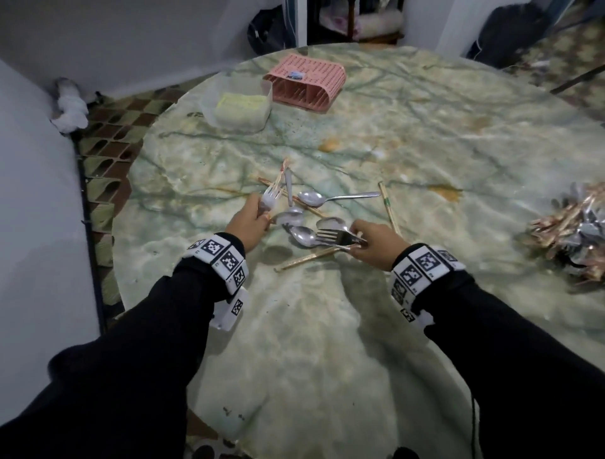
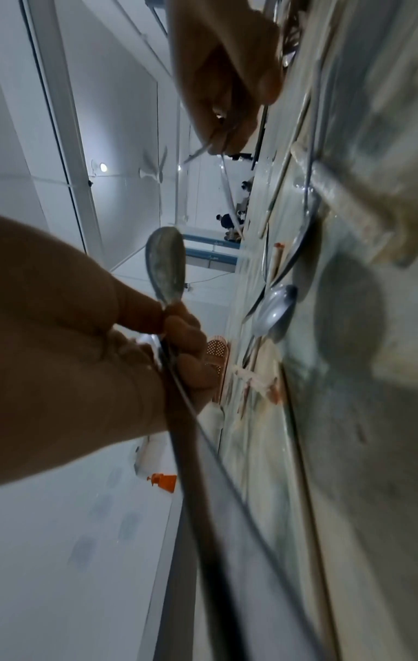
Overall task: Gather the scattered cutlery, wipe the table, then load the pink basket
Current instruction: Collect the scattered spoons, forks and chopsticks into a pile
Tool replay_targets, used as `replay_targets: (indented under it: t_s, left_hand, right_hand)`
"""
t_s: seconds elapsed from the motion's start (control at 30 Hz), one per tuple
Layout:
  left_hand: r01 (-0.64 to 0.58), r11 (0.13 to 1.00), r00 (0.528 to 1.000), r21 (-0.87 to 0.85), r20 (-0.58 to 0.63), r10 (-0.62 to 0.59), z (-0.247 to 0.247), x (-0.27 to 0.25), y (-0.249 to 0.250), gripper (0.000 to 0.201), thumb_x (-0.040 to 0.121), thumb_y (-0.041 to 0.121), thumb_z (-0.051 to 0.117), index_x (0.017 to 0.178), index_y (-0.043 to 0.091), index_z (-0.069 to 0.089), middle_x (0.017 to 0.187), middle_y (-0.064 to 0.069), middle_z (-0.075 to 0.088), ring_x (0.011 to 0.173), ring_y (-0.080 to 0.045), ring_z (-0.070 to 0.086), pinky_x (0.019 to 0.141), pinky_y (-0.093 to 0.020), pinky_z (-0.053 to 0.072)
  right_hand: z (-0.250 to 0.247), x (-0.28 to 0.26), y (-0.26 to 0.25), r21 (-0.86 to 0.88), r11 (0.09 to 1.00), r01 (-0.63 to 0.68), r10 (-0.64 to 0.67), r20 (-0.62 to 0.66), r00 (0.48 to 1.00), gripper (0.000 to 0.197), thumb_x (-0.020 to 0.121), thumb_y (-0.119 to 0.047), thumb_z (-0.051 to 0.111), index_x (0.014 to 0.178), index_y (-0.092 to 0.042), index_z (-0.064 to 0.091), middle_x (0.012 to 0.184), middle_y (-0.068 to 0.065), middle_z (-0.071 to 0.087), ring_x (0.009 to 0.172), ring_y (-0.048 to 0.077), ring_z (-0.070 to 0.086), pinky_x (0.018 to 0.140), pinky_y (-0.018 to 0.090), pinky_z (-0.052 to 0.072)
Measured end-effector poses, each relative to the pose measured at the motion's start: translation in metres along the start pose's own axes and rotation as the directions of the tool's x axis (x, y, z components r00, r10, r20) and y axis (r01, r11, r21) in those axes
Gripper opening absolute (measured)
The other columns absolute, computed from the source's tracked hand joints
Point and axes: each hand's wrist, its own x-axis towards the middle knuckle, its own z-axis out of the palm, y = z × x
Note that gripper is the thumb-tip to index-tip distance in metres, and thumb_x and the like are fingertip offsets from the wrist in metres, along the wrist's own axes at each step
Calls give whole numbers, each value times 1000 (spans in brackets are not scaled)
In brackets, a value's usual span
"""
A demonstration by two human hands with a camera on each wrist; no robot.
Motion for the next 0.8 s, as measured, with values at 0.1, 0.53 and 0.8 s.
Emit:
replay_targets:
  t_s: [0.1, 0.53, 0.8]
  left_hand:
    - [33, 994, 999, -104, 9, -32, -2, 26, 2, 12, 97, 10, 37, 98, 18, 46, 70, 1, 46, 65, -18, 43, 58, -28, 33]
    - [-416, 769, 867, 486, 466, 175, -5, 82, 13, 14, 81, 5, 59, 90, 15, 60, 91, -7, 62, 96, -30, 60, 83, -31, 45]
    - [-553, 550, 814, 625, 546, 198, 7, 103, 22, 19, 82, 3, 56, 95, 11, 66, 95, -8, 67, 92, -27, 63, 82, -31, 48]
  right_hand:
    - [11, 12, -11, 26, 1000, -7, 8, -46, 999, 21, 82, -13, 62, 101, -6, 62, 100, 15, 65, 95, 30, 60, 74, 29, 41]
    - [25, 41, -32, -58, 974, -218, 217, -19, 976, 22, 85, -24, 61, 105, -17, 66, 102, 8, 66, 99, 26, 60, 74, 27, 40]
    - [22, 41, -29, -91, 966, -242, 242, -7, 970, 9, 84, -17, 57, 86, -23, 62, 97, 4, 64, 96, 24, 59, 78, 29, 43]
